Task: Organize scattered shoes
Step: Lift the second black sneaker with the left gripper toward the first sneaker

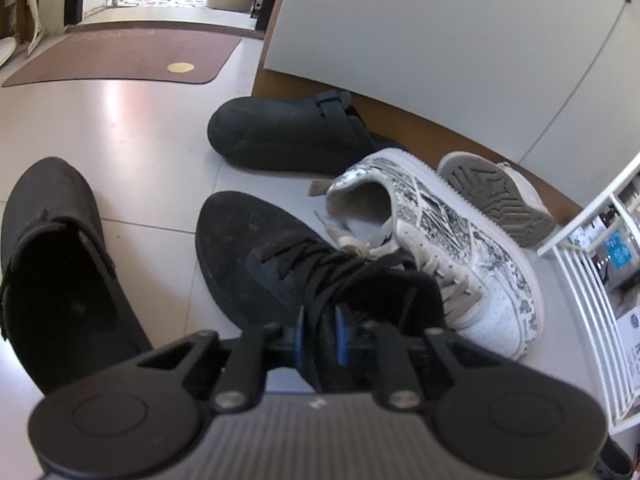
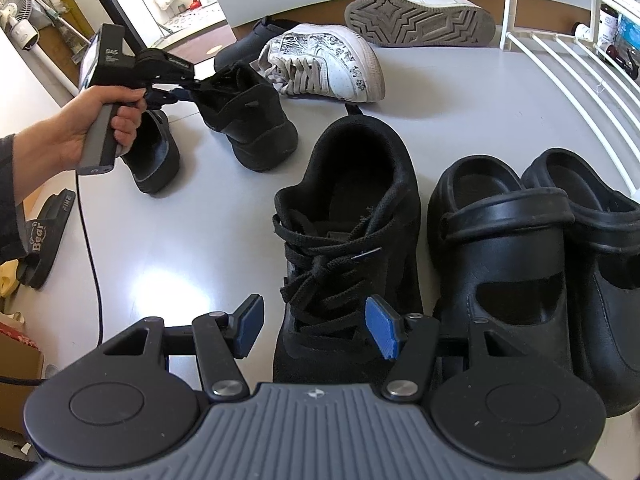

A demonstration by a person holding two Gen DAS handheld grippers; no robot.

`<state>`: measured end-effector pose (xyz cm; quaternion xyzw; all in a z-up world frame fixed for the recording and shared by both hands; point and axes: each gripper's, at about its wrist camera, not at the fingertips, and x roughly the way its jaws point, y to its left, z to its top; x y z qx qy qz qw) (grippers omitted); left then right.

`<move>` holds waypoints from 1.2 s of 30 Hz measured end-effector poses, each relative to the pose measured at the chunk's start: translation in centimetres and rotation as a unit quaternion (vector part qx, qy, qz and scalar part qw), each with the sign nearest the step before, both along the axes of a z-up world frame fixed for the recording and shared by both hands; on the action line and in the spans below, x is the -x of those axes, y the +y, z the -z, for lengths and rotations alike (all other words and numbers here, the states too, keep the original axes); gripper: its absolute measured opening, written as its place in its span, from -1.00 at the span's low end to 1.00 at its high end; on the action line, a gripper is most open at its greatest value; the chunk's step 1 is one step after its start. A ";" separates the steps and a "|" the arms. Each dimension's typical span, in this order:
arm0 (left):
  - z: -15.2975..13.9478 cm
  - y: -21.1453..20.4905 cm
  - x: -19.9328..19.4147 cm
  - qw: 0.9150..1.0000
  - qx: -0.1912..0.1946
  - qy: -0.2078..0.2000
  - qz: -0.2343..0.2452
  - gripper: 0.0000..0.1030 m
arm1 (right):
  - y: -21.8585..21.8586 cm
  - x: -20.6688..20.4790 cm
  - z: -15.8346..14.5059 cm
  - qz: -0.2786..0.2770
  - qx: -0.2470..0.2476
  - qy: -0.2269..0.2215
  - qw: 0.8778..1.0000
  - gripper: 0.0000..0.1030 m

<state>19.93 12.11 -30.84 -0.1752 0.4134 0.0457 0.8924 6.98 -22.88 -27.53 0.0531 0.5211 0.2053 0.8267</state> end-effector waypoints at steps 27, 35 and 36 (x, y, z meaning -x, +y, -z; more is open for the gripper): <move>-0.6 -2.4 9.5 0.994 0.026 0.025 0.108 -0.79 | 0.5 0.2 -0.4 -0.009 -0.010 -0.002 1.000 0.20; -0.9 -3.1 12.6 0.991 0.016 0.034 0.128 -0.79 | 0.7 0.0 -0.6 -0.008 -0.011 -0.006 1.000 0.20; -0.9 -3.2 13.3 0.991 0.014 0.035 0.132 -0.79 | 0.8 0.0 -0.7 -0.009 -0.011 -0.007 1.000 0.20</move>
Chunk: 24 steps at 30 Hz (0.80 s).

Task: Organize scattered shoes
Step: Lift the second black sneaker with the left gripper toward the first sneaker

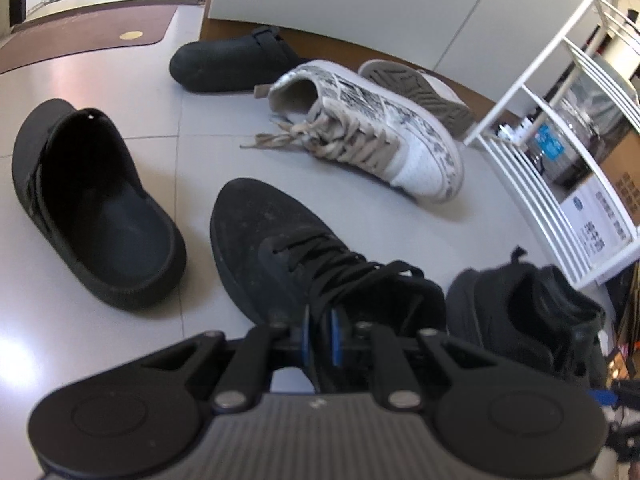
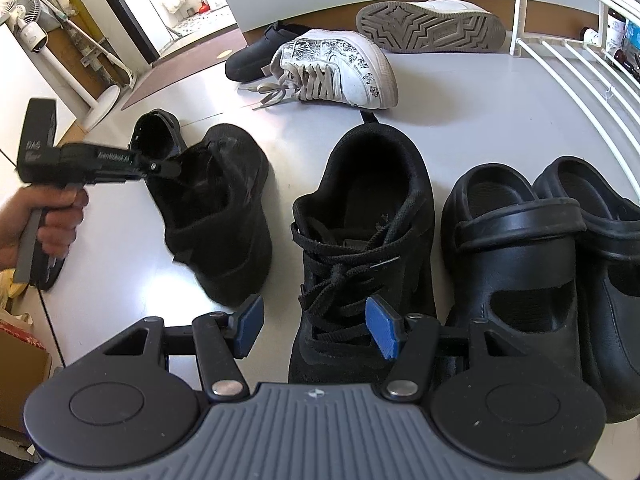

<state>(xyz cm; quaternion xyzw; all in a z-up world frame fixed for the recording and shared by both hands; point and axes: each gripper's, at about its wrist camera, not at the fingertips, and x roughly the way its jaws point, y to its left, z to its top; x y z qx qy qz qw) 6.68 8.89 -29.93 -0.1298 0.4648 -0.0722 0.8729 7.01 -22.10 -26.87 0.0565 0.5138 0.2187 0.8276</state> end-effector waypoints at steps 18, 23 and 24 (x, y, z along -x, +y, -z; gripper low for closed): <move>-3.4 -1.1 5.8 1.000 0.022 -0.002 0.006 -0.65 | 3.6 0.1 -1.9 -0.055 -0.017 -0.019 0.998 0.21; -5.6 -1.1 7.2 1.000 0.019 -0.023 0.004 -0.16 | 5.6 0.0 -3.8 -0.081 -0.004 -0.028 0.996 0.35; -5.8 -1.1 7.3 1.000 0.019 -0.023 0.004 -0.12 | 6.2 -0.1 -4.2 -0.090 0.001 -0.026 0.996 0.38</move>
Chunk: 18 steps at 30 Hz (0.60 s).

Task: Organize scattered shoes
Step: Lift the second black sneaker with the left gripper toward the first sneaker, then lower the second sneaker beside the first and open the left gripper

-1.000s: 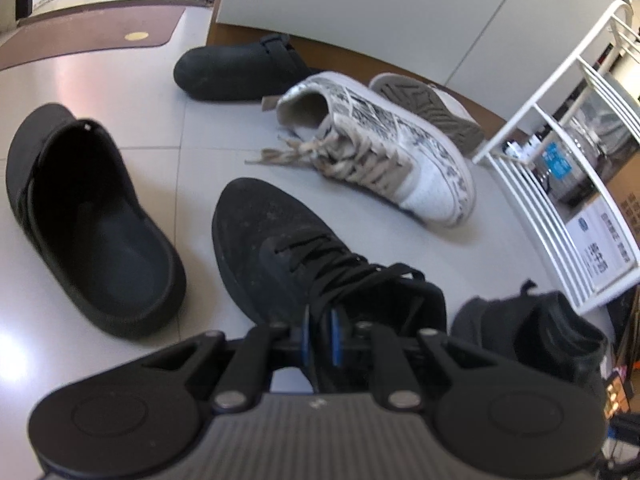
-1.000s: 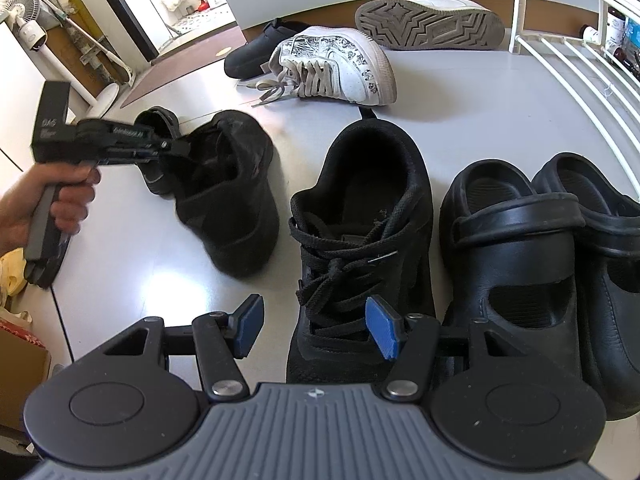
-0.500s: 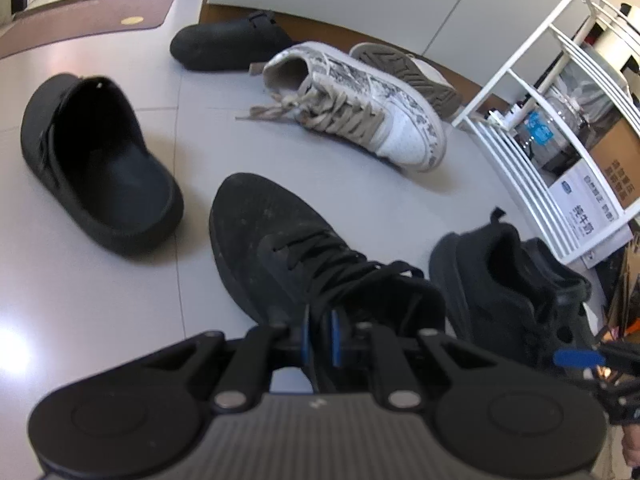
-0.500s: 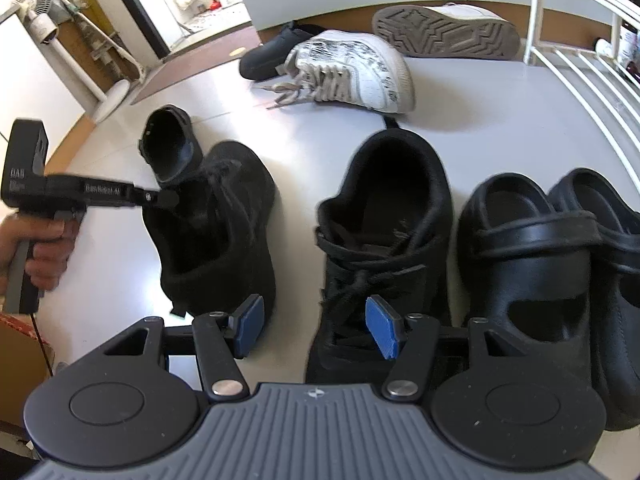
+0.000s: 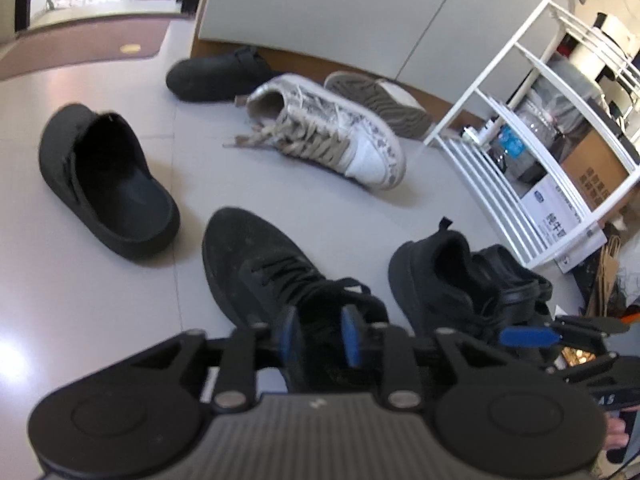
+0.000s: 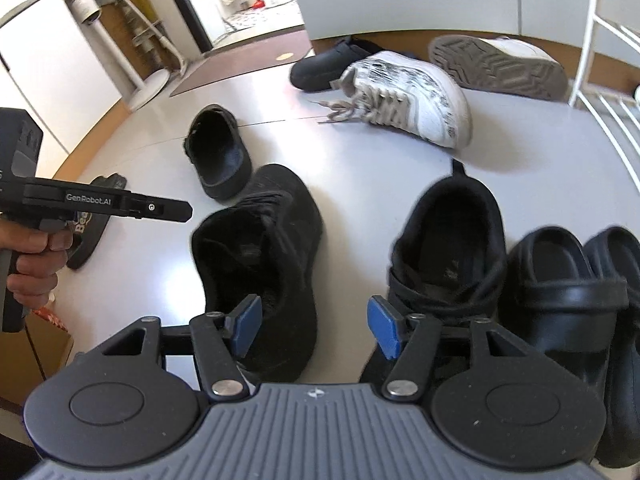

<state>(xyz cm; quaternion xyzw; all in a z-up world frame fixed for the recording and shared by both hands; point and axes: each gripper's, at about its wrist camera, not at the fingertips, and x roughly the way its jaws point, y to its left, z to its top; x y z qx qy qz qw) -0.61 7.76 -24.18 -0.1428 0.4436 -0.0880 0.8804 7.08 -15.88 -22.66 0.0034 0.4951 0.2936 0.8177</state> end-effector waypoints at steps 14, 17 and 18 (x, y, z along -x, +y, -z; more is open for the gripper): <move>0.2 2.3 2.4 0.999 0.013 -0.022 -0.028 0.33 | 7.2 -1.4 -1.6 -0.057 0.075 -0.004 0.996 0.86; 1.2 3.5 2.7 0.998 0.020 -0.019 -0.056 0.33 | 8.4 -2.1 -0.3 -0.039 0.054 -0.007 0.998 0.86; 1.7 4.1 2.8 0.997 0.026 -0.015 -0.070 0.33 | 8.7 -2.3 0.2 -0.031 0.047 -0.005 0.998 0.86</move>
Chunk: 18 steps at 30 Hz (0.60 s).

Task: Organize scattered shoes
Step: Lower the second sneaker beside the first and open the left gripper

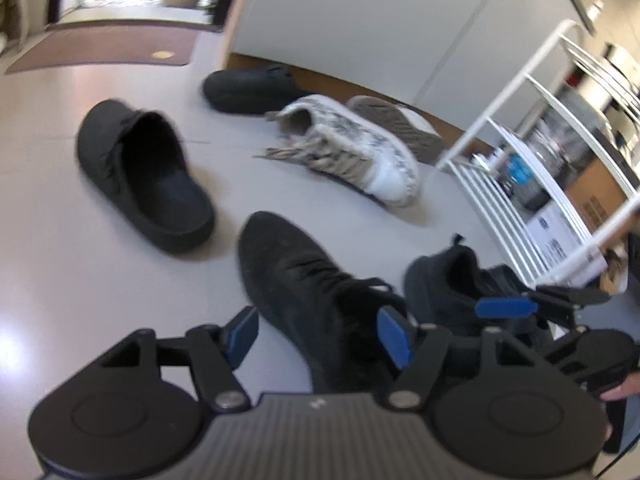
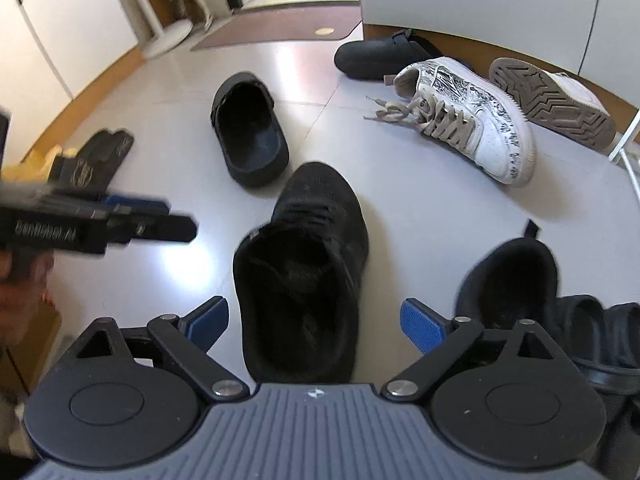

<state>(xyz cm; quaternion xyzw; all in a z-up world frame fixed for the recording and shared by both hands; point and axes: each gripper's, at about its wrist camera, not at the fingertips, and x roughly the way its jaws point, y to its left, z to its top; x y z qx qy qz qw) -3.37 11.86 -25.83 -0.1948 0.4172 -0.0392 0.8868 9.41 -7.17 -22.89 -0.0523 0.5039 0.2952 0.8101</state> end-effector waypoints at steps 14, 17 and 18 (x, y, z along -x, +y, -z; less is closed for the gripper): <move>2.5 2.5 0.6 0.999 0.001 0.037 -0.025 0.33 | 0.4 1.1 5.2 0.026 0.010 0.079 0.996 0.86; 2.7 2.7 1.1 0.999 0.005 0.038 -0.028 0.33 | 0.7 1.4 5.6 0.016 0.032 0.077 0.996 0.85; 2.7 2.8 1.2 0.999 0.007 0.038 -0.030 0.33 | 0.7 1.6 5.8 0.014 0.041 0.076 0.996 0.82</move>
